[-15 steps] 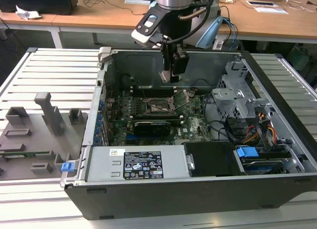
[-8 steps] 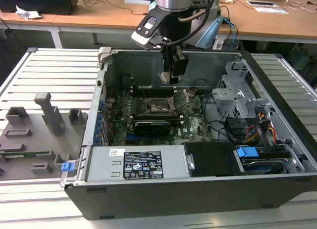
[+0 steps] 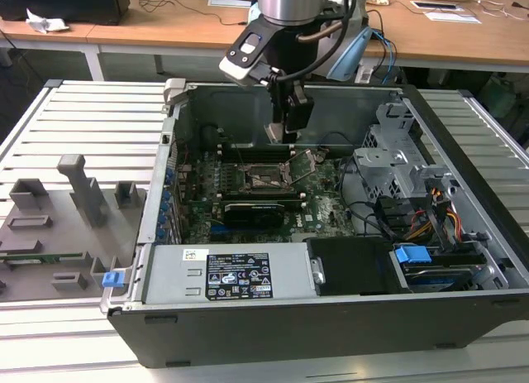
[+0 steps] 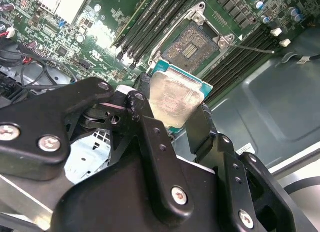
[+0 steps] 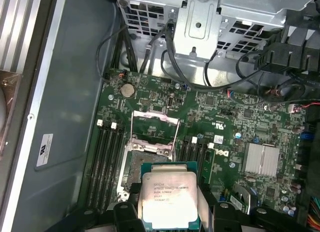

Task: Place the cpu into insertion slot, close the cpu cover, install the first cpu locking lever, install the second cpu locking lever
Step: 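Place the cpu into insertion slot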

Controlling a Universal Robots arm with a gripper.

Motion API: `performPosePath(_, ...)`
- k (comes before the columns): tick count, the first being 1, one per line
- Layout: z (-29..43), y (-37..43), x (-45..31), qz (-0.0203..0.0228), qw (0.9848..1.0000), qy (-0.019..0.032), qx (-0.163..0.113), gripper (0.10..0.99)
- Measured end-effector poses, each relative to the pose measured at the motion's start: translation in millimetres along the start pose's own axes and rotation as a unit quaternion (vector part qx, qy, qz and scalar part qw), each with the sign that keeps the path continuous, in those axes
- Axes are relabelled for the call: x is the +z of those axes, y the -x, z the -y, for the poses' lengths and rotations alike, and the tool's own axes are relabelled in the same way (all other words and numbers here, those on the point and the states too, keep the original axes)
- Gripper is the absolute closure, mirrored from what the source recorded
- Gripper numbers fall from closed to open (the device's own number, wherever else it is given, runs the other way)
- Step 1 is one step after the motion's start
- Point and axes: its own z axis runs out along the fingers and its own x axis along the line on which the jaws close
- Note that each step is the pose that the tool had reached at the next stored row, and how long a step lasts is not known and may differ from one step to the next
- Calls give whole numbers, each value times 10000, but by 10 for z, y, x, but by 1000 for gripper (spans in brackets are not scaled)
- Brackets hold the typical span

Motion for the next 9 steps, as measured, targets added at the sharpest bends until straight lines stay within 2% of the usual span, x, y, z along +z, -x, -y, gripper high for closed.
performPosePath(9,4,1,51,-4,10000,-17,0,561)
